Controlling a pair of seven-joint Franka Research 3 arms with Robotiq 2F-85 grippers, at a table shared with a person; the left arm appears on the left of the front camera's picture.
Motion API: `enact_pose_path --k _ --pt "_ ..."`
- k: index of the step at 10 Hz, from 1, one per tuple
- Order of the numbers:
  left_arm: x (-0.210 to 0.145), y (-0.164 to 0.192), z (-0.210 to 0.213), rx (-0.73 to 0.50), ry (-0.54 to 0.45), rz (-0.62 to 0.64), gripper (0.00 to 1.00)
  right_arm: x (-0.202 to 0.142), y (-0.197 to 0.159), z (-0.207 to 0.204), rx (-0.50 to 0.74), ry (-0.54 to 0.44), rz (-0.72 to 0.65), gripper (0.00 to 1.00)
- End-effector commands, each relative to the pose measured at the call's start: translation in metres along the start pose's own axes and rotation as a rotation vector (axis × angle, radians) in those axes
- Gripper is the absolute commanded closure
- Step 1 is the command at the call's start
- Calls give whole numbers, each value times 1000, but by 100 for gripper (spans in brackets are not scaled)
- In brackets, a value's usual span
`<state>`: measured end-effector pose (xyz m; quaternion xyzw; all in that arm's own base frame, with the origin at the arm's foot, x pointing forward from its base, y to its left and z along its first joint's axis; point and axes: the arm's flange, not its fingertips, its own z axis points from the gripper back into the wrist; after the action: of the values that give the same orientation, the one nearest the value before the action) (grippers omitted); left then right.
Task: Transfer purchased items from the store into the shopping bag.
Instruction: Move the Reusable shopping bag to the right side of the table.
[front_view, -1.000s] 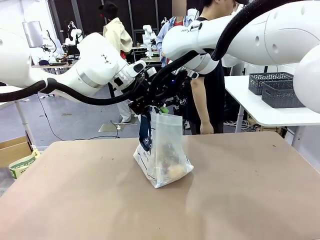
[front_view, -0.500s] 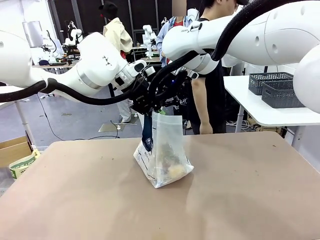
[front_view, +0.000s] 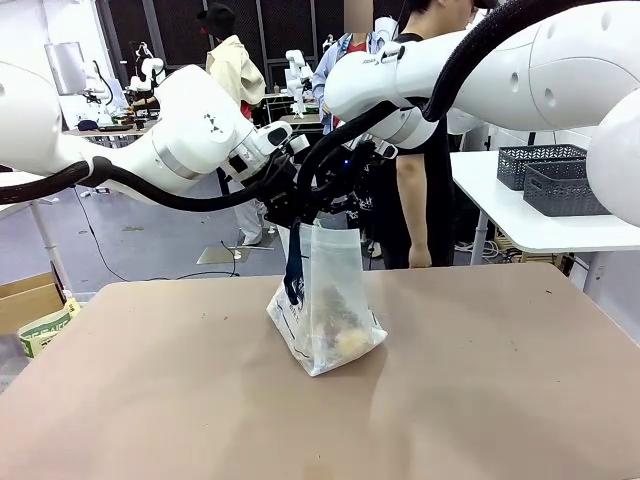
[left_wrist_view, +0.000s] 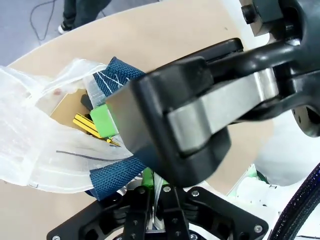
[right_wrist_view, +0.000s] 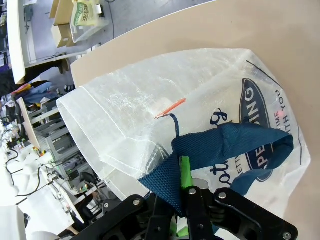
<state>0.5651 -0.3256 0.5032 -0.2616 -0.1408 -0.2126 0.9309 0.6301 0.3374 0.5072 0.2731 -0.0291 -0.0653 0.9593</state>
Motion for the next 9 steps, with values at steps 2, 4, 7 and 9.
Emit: enact_pose_path --k 2,4,7,9 --pt "-9 -7 4 18 16 -38 100 -2 -1 1 34 6 10 100" --pt "0 0 1 3 1 -6 100 -2 -1 2 49 8 27 100" --pt "0 0 1 3 1 -6 100 -8 -6 10 86 9 26 63" --pt "0 0 1 3 1 -6 100 -13 -15 19 127 -10 25 24"
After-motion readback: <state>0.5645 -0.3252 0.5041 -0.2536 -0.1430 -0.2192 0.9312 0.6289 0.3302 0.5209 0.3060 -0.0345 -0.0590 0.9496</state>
